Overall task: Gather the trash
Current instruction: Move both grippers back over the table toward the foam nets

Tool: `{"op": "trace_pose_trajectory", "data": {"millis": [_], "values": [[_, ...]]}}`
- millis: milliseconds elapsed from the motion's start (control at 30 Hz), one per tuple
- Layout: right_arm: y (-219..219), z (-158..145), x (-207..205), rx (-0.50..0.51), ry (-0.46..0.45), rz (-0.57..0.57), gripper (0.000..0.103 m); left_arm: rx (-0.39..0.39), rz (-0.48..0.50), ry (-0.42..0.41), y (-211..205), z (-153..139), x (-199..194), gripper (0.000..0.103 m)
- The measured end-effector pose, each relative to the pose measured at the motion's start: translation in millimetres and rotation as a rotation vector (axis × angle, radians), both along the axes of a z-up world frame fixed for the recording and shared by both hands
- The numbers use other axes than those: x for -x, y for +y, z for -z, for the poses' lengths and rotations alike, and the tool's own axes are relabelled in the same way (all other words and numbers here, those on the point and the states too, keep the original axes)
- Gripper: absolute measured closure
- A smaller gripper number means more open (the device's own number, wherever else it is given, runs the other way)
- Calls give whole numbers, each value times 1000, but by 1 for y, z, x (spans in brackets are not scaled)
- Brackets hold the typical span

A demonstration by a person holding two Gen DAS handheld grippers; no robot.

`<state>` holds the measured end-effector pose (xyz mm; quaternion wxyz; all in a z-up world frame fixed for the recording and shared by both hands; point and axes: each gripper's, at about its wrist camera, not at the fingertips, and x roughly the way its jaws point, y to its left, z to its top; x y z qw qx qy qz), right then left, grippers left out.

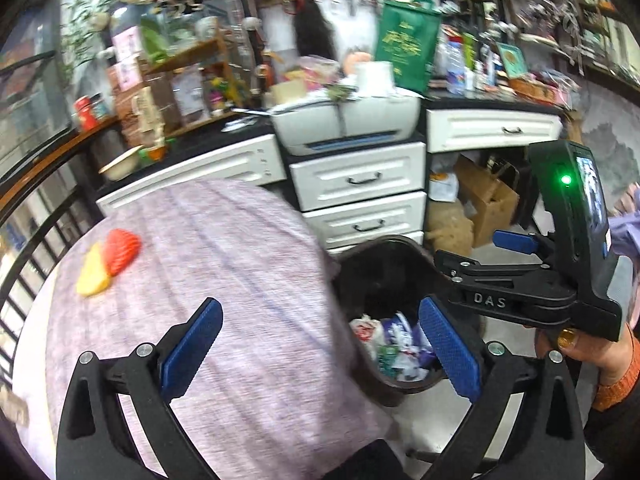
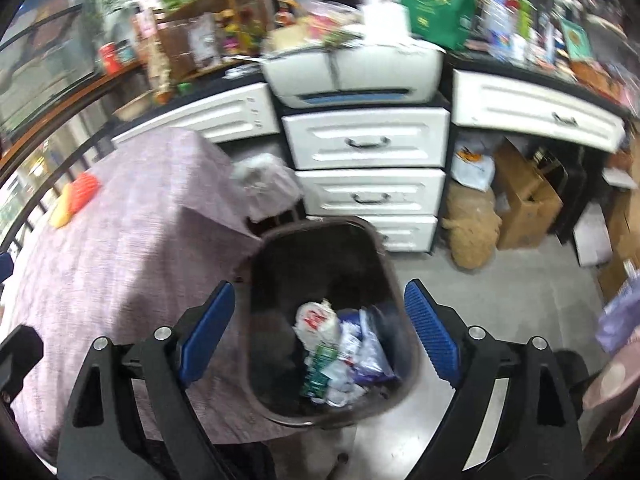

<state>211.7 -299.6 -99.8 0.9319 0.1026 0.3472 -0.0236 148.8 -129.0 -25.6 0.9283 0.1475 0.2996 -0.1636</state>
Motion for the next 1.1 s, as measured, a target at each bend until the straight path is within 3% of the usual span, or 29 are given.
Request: {"op": "trace_pose_trajectory", "data": {"millis": [433, 700, 933, 1100], "values": [[121, -42, -34, 47, -71, -276, 13, 1, -259, -24, 126, -18, -20, 5], [189, -54, -55, 71, -85, -413, 12, 43, -362, 51, 201, -6, -45, 6], [231, -59, -92, 53, -53, -478, 12, 63, -452, 92, 254, 4, -91, 6], [247, -59, -110, 52, -54, -479, 12, 94, -476, 129, 273, 5, -149, 6]]}}
